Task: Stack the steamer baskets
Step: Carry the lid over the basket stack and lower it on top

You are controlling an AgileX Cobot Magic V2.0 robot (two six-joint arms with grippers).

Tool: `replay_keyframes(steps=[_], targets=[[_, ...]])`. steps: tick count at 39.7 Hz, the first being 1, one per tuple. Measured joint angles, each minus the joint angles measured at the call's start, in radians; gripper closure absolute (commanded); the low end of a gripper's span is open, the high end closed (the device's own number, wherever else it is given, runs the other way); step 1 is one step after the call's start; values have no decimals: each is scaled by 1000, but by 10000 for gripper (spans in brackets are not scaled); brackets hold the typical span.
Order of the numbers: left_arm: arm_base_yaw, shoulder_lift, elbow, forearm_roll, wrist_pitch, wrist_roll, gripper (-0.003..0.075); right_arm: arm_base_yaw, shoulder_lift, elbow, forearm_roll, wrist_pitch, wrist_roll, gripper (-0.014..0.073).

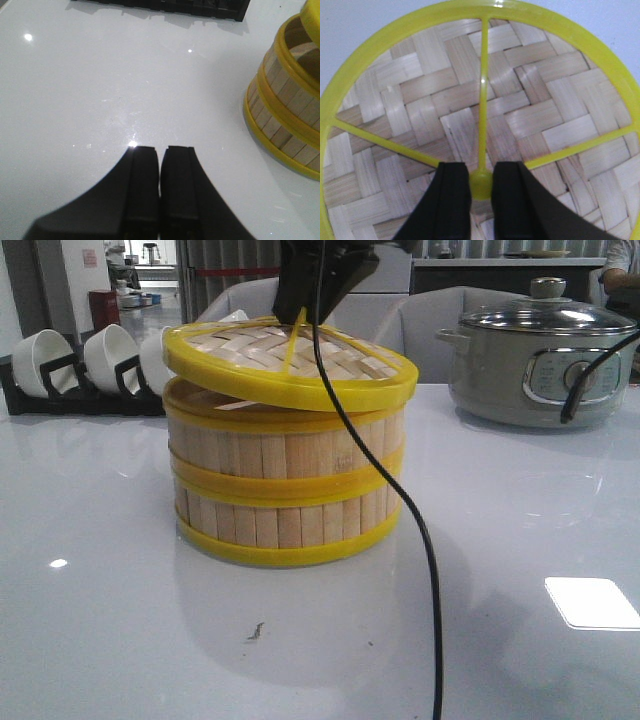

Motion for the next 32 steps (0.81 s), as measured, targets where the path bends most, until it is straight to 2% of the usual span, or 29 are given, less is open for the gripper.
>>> replay_keyframes(steps=[32], targets=[[0,0,0,0,0,0,636,0,46,-5,18,-39,-9,538]])
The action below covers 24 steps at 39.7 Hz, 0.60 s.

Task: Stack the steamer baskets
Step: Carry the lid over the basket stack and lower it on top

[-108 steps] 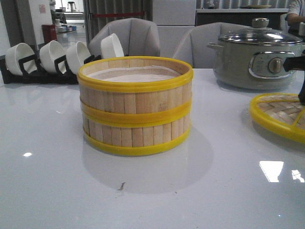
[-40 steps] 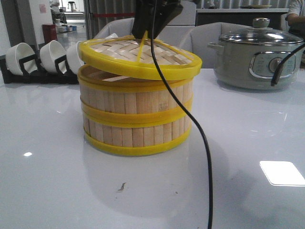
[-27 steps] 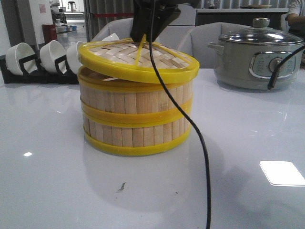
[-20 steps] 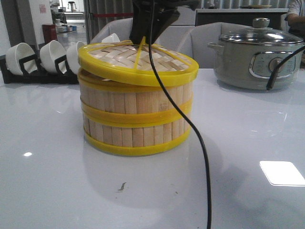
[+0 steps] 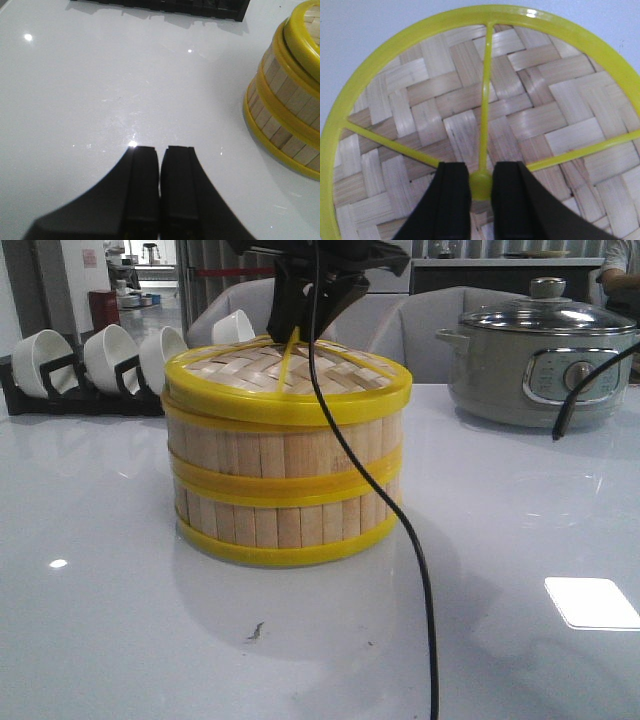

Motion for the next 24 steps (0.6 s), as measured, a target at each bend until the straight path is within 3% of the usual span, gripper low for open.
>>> replay_keyframes(steps=[24], targets=[[0,0,0,0,0,0,636,0,12,-50,16,17,-2,538]])
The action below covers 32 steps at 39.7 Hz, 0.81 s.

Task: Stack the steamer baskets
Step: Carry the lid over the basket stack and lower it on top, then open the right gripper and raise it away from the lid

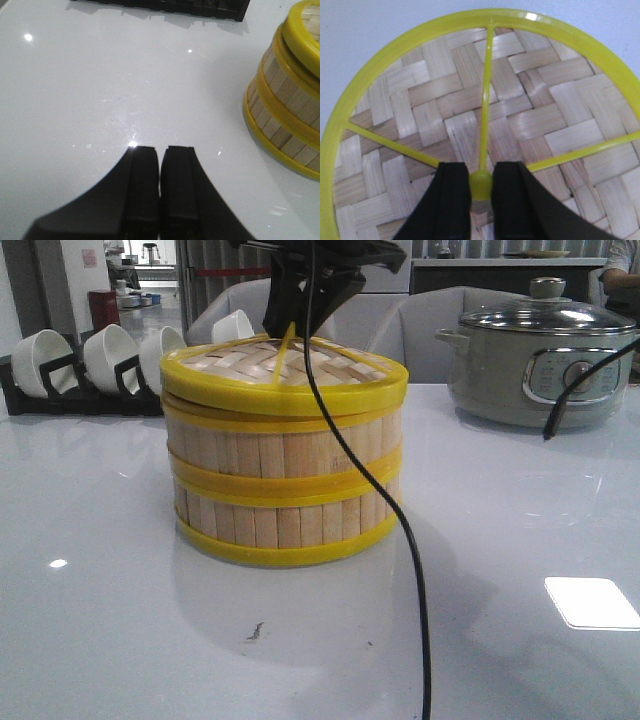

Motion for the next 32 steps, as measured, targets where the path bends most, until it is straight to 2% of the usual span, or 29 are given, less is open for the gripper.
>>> replay_keyframes(steps=[32], targets=[[0,0,0,0,0,0,636,0,15,-16,8,14,0,538]])
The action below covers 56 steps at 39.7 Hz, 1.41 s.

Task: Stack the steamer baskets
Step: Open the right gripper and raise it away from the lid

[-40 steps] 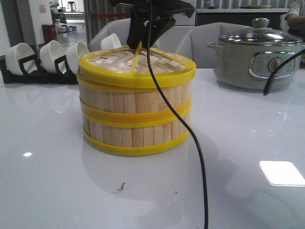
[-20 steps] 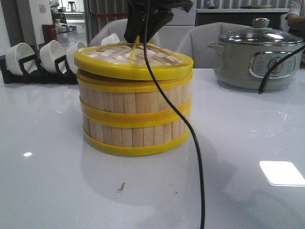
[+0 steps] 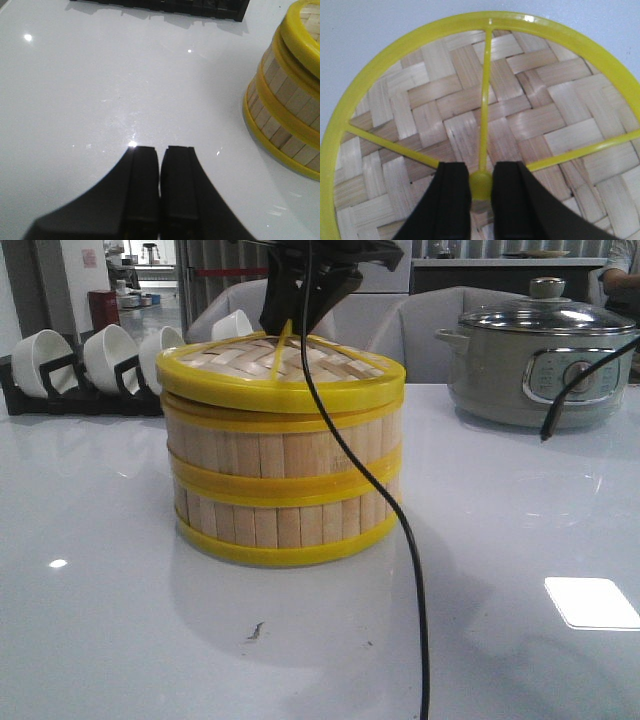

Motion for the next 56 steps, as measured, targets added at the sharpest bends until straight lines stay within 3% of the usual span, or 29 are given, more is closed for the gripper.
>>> replay_keyframes(steps=[14,16,22,26,40,51,56], targets=[[0,0,0,0,0,0,636,0,6,0,2,0,0,526],[0,0,0,0,0,0,636,0,6,0,2,0,0,482],[0,0,0,2,0,0,636,0,8,0,2,0,-1,240],[0,0,0,2,0,0,636,0,8,0,4,0,-1,165],[0,0,0,2,0,0,636,0,-4,0,4,-8,-1,174],[0,0,0,2,-4,0,636,-20,-99,0,-77,1,-1,333],[0,0,0,2,-6,0,636,-61,-157,0,-101,28,-1,349]])
